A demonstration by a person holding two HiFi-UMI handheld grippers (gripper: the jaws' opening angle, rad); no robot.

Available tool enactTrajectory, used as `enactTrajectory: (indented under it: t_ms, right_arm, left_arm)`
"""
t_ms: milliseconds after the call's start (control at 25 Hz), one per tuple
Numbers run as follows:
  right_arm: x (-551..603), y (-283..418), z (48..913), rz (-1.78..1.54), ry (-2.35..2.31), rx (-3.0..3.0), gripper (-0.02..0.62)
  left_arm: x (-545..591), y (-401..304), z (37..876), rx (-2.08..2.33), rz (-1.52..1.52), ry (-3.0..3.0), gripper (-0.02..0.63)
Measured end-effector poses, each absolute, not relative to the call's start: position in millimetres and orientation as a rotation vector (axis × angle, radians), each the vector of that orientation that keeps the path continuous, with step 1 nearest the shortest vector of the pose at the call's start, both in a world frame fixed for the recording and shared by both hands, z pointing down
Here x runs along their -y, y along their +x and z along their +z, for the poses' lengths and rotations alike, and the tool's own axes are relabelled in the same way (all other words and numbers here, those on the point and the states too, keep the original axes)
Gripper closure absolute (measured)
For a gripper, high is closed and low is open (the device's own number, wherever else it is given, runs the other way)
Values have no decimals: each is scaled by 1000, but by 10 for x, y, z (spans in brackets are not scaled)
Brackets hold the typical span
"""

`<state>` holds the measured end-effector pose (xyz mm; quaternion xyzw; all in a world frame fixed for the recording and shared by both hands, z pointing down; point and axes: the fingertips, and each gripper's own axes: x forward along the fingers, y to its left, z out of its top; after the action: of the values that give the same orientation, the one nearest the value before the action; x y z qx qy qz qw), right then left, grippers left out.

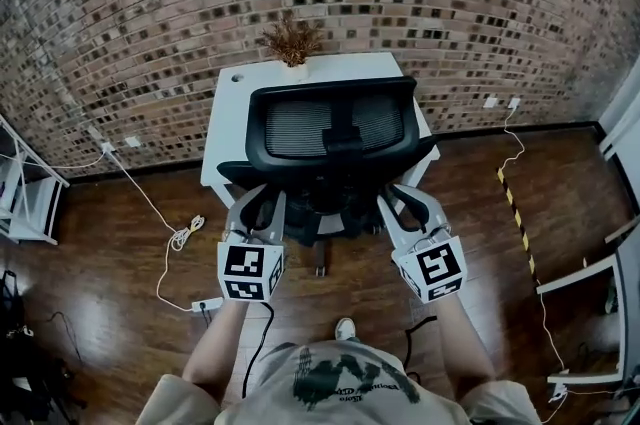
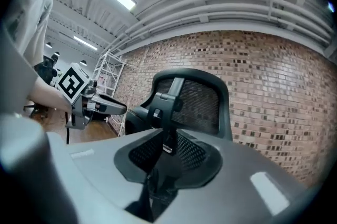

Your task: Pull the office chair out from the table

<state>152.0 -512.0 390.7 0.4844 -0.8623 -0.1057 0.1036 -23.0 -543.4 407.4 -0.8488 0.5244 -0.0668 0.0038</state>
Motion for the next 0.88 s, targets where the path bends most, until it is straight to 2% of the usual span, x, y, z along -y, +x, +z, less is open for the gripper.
enactTrajectory:
  t_ms: [200,400,520,640,880]
  right_arm:
    - [5368,1739,3866,-396,1321,2515,504]
    - [5616,1952,3857,-465,1216,2474,482]
    - [5744,1999,3905,-503,1119,2446,454]
    - [5857,2070,3940,-532,1041,2417,426]
    - [6094,2228,4040,-509,913,2357,375]
  left_arm:
    - [5747,-449,4001,-1669,-316,-2517,514]
    - [5903,-541,3998,-1591,-437,-2475,448]
    - [5897,-583,4006,-1543,-510,-2463,431]
    - [5894,-627,4105,-1489,-602,-2468,428]
    - [6139,-727,4427,-1340,-863,-2454,364]
